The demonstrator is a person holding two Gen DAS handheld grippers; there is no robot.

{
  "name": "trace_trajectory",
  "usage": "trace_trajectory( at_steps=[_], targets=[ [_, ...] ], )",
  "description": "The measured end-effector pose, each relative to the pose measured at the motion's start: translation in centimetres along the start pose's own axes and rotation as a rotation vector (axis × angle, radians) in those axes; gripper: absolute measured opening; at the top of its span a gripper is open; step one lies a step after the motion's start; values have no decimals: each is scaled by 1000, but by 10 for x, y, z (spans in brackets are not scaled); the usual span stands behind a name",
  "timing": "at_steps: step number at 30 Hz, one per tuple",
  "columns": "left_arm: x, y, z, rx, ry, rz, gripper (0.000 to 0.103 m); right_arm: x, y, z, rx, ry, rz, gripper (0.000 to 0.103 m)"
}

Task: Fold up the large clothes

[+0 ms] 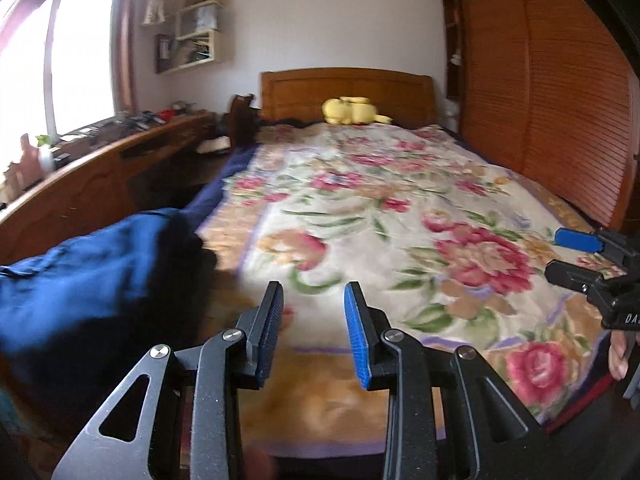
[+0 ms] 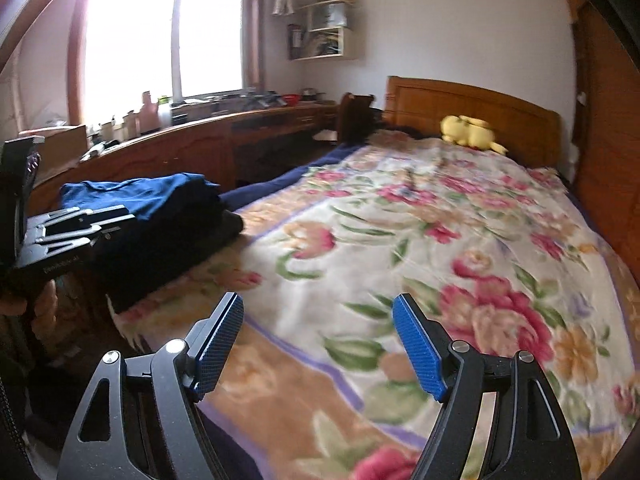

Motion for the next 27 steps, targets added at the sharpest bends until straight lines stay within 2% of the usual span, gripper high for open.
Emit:
trace_trajectory(
  at_steps=[6,12,18,27],
  targets=[
    [-19,-11,58,-17,82,-20,32,22,9,16,-80,64,18,80],
    [-15,-18,98,-6,148,-18,33,43,15,25,-151,131,48,91],
    [-1,-27,119,2,155,10,33,81,20,24,-200,183,128,92],
    [35,-39,122,-11,126,64,33,130,29,5,-229,233,244,92]
  ],
)
Point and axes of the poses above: each gripper's, at about its wrist camera, not at the fingertips, and x roughly against the way its jaws point, z to its right, y to its underside, the point moved 2 cm from there along -x, roughly the way its jaws point, and after that the axes turned 14 degrees about -x, right-handed, at the moved point
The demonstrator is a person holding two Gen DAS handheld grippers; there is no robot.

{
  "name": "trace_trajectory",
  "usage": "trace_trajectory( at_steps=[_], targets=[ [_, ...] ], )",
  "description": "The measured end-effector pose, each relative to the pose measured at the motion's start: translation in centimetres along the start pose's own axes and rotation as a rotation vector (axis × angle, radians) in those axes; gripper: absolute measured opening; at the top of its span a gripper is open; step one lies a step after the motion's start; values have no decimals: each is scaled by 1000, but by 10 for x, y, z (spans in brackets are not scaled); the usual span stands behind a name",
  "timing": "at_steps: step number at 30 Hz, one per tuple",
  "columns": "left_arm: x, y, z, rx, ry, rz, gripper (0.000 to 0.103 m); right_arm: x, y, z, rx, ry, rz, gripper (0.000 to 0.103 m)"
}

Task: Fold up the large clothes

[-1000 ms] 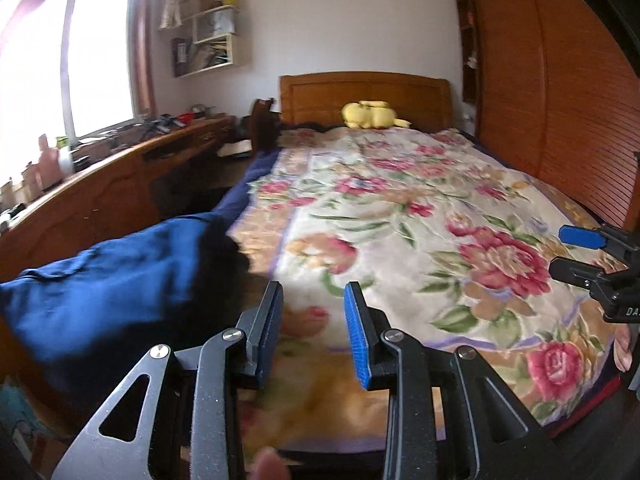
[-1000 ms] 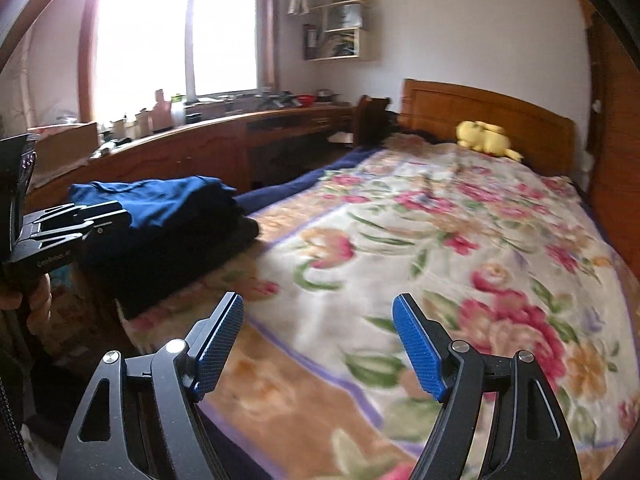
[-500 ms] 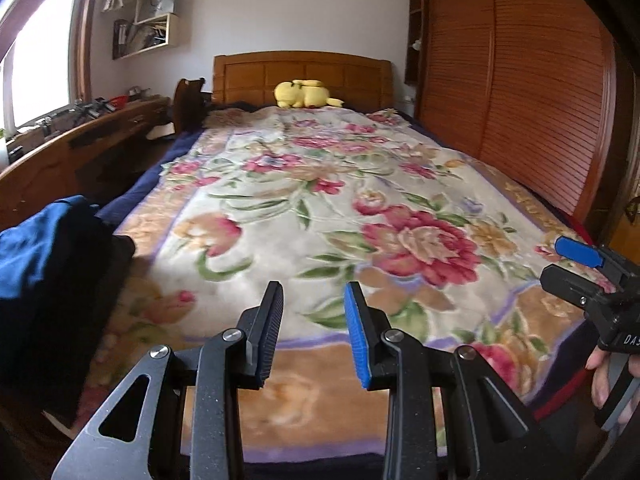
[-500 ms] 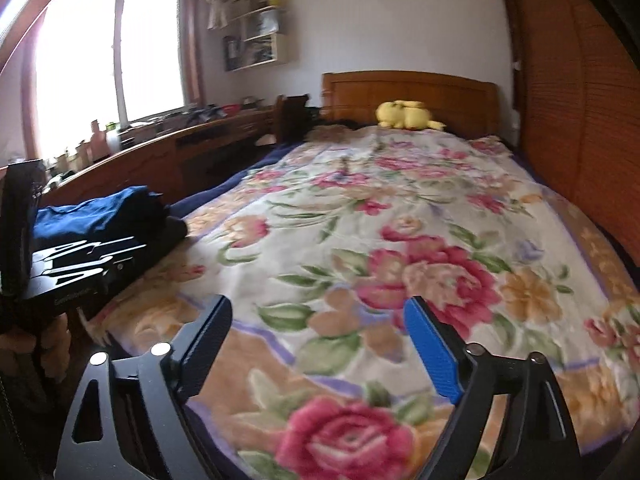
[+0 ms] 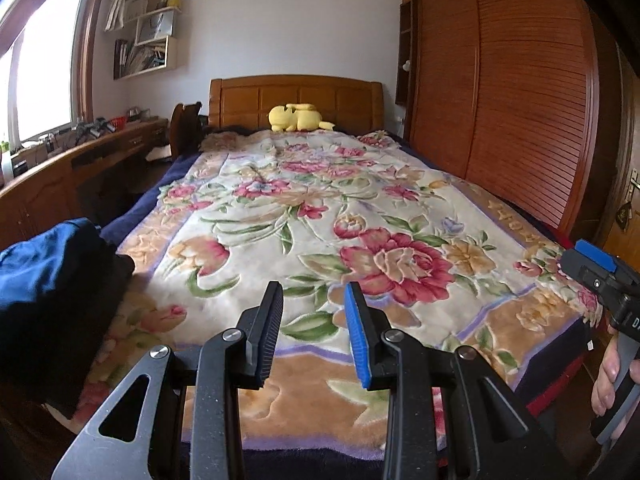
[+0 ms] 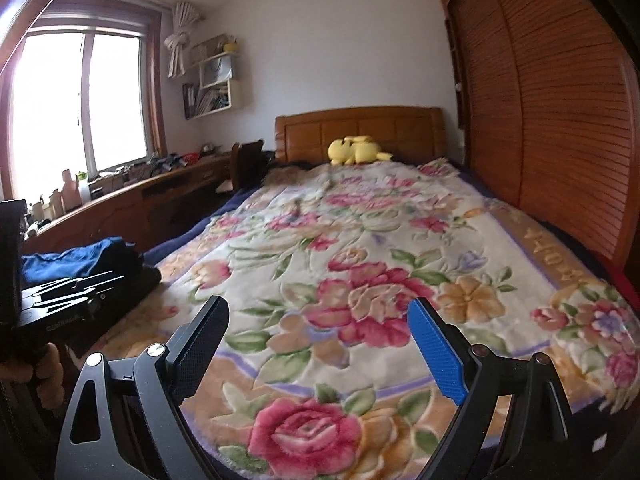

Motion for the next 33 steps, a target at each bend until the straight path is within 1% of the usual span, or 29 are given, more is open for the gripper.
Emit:
trace_trajectory(
  at_steps=[3,7,15,33],
  targets=[
    [11,-1,2,2,2,17,33,9,6,0,-12,3,17,92],
    [19,-2,5,-2,-6,38,33,9,14,-4,3,13,36,92],
    [20,-1,5,-1,-7,35,33,-3,14,4,-5,12,26,92],
    [20,1,6,6,2,31,33,-1,8,16,11,0,24,92]
  ],
)
Point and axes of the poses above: each gripper's, at about its wrist camera, not at the fingertips, and x roughly against the way its jaws point, z to its right, y to its underside, the point moved 2 cm from there along -x, roughly the way its jaws point, and after that the axes turned 14 degrees about -x, right-handed, at the moved point
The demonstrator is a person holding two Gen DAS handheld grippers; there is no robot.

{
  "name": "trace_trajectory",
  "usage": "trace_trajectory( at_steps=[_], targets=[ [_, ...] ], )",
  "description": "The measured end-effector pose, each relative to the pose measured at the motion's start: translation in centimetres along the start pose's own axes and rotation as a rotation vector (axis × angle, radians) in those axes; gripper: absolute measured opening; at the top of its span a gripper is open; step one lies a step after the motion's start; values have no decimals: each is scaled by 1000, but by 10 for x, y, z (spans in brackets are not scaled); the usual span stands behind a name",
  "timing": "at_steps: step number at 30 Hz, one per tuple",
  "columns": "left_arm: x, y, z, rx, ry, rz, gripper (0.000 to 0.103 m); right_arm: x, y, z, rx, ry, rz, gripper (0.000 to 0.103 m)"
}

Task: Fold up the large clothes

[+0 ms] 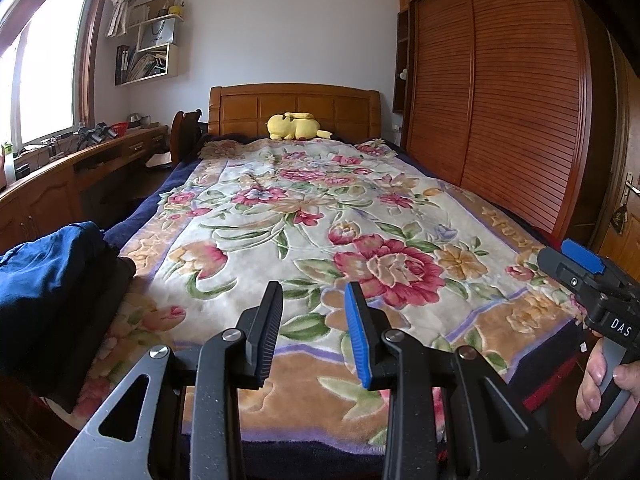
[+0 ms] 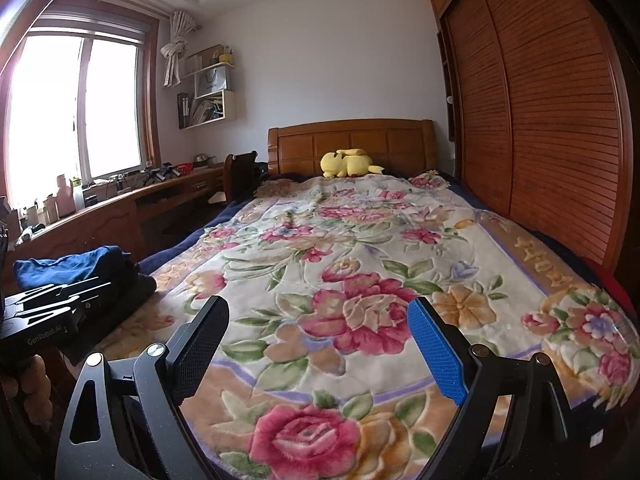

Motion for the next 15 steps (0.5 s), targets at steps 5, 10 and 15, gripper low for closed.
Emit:
trace_trajectory(
  at_steps=[5,10,15],
  targets=[
    [0,1,0,0,-2,-1,33,0,0,2,1,-1,-1,92],
    [0,2,0,1,-1,-3,33,0,-2,7,8,-7,-6,92],
    [1,2,0,3,-2,0,33,1,-3,9,9,-9,-6,92]
  ],
)
Point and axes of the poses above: each gripper's, at about its wrist camera, not at the fingertips, and x roughly against the way its jaws point, z to its right, y to its underside, the point moved 2 cm from there along -x, roughly the way its jaws point, and after that the axes turned 14 degrees about -x, right-handed, at the moved point
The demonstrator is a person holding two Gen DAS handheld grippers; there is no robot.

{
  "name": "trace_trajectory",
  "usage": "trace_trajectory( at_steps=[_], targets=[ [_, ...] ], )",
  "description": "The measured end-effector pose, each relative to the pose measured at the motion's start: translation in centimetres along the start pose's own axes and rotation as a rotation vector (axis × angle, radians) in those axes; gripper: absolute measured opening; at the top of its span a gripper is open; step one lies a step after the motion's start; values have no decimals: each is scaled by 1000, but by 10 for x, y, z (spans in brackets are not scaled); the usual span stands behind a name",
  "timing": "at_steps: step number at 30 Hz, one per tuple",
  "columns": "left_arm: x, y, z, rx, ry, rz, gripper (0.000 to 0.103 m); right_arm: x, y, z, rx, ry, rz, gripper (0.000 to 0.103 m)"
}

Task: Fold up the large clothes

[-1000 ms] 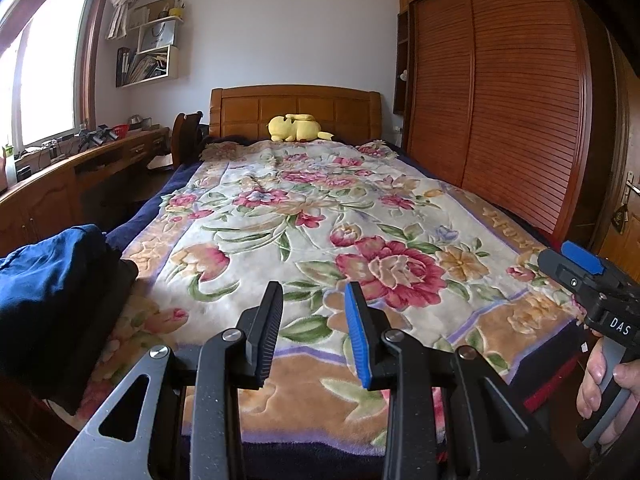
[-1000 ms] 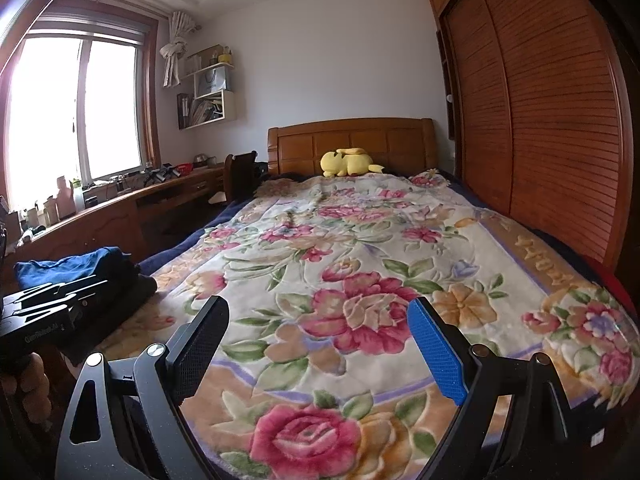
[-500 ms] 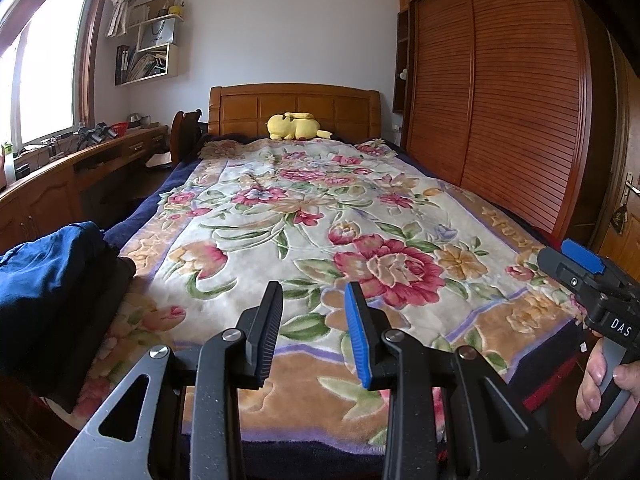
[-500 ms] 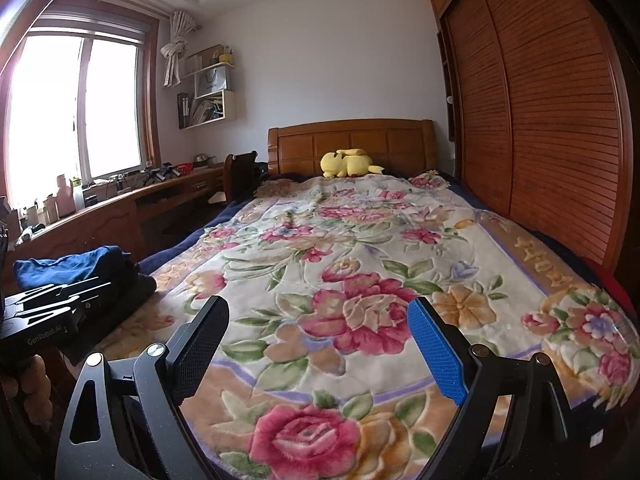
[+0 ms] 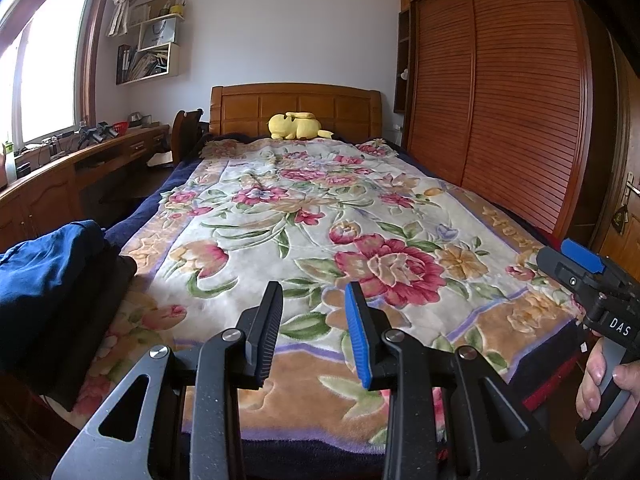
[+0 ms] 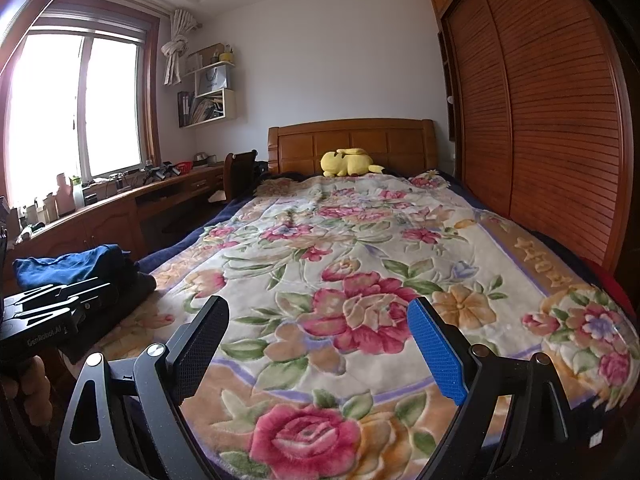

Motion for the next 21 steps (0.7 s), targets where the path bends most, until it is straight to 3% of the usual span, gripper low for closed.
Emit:
trace_trajectory(
  at_steps=[21],
  targets=[
    [-1,1,-1,-1,-2,-2,33,0,-2,6,-2,-7,-9,92]
  ],
)
Point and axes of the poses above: each gripper's, at about its wrist camera, not at the fingertips, and x roughly against the way its jaws point, z to its right, y to its underside, the point moved 2 cm from there along -x, roughly the way its jaws point, and after that the axes turned 14 degrees about -x, right-handed, at the moved point
